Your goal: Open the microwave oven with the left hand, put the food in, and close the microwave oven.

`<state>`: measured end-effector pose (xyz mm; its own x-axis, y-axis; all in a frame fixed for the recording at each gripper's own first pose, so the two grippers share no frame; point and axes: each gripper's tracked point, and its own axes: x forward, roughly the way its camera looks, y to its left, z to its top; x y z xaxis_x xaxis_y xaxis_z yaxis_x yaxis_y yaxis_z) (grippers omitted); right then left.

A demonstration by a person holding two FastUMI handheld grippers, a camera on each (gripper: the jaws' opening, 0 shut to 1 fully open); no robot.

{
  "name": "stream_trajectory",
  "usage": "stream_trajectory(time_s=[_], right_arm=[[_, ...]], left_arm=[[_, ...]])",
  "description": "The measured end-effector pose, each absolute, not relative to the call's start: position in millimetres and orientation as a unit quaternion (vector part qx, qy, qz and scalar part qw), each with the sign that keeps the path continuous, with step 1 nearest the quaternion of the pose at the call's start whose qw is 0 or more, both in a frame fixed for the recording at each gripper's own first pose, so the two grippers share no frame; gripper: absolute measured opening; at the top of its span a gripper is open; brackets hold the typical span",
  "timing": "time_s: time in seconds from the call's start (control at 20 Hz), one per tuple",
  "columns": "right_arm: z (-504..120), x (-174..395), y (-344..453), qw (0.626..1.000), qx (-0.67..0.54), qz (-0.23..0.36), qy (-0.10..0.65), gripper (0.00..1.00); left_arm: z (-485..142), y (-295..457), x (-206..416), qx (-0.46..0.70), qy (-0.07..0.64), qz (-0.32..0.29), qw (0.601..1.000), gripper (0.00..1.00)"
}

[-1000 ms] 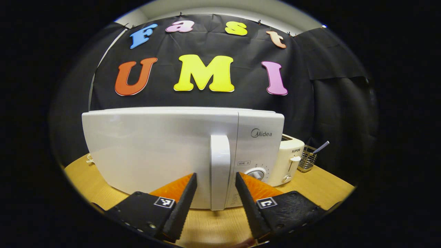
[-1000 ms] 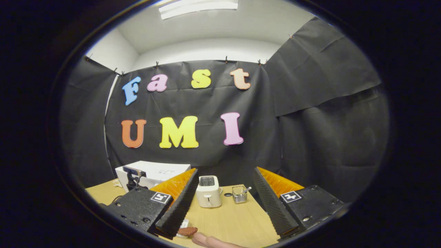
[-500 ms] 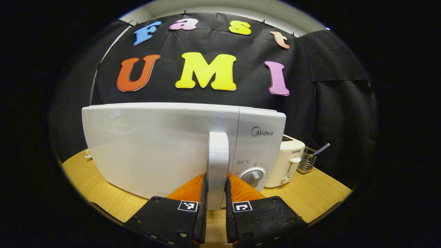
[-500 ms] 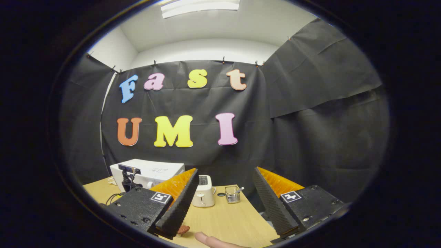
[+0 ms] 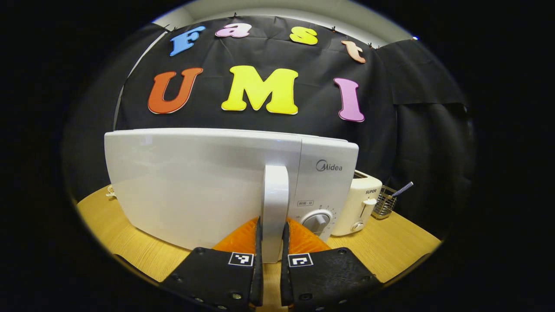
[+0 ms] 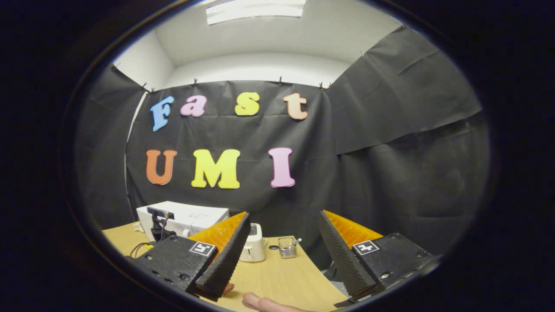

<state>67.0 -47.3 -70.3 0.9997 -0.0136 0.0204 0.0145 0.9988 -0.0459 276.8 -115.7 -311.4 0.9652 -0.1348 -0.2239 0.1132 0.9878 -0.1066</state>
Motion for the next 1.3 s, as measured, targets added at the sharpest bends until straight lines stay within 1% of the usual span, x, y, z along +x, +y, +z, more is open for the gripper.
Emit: stream_trajectory(time_s=[0.05, 0.1, 0.15, 0.35, 0.4, 0.45, 0.55, 0.7, 0.75, 0.9, 0.95, 1.15, 1.2, 1.25, 1.3], right_arm=[[-71, 67, -48, 1.0, -0.022, -0.007, -0.011, 1.0], [-71, 68, -48, 1.0, -0.02, -0.006, -0.011, 1.0], [-73, 68, -47, 1.0, -0.017, -0.006, -0.01, 1.0], [-84, 67, -40, 1.0, -0.004, 0.0, 0.005, 1.0], [-86, 66, -38, 1.0, -0.003, 0.002, 0.008, 1.0], [-88, 64, -36, 1.0, -0.004, 0.003, 0.009, 0.9], [-89, 59, -33, 1.0, -0.011, 0.002, 0.008, 0.9], [-88, 47, -24, 1.0, -0.019, 0.003, 0.004, 0.9], [-89, 43, -21, 1.0, -0.019, 0.005, 0.002, 0.9], [-90, 32, -13, 1.0, -0.022, 0.007, 0.001, 0.9], [-91, 29, -10, 1.0, -0.024, 0.008, 0.001, 1.0], [-94, 15, 0, 1.0, -0.022, 0.016, 0.0, 1.0], [-95, 13, 3, 1.0, -0.023, 0.017, 0.002, 1.0], [-97, 11, 4, 1.0, -0.024, 0.019, 0.003, 1.0], [-99, 10, 6, 0.999, -0.024, 0.021, 0.004, 1.0]], left_arm=[[-305, -114, 272, -0.044, 0.1, -0.059, 0.992, 0.14], [-311, -115, 272, -0.035, 0.105, -0.06, 0.992, 0.08], [-309, -114, 263, -0.028, 0.101, -0.066, 0.992, 0.07], [-309, -103, 227, -0.052, 0.096, -0.068, 0.992, 0.08], [-306, -98, 216, -0.043, 0.088, -0.069, 0.993, 0.13], [-306, -95, 209, -0.037, 0.085, -0.069, 0.993, 0.14], [-307, -84, 190, -0.04, 0.087, -0.068, 0.993, 0.2], [-304, -69, 162, -0.048, 0.09, -0.074, 0.992, 0.2], [-304, -63, 153, -0.051, 0.09, -0.078, 0.992, 0.24], [-302, -43, 129, -0.054, 0.09, -0.084, 0.991, 0.24], [-302, -34, 121, -0.056, 0.091, -0.081, 0.991, 0.24], [-302, 4, 89, -0.058, 0.098, -0.057, 0.992, 0.24], [-303, 19, 80, -0.058, 0.101, -0.044, 0.992, 0.3], [-301, 35, 72, -0.06, 0.103, -0.029, 0.992, 0.33], [-301, 51, 63, -0.063, 0.106, -0.014, 0.992, 0.45]])
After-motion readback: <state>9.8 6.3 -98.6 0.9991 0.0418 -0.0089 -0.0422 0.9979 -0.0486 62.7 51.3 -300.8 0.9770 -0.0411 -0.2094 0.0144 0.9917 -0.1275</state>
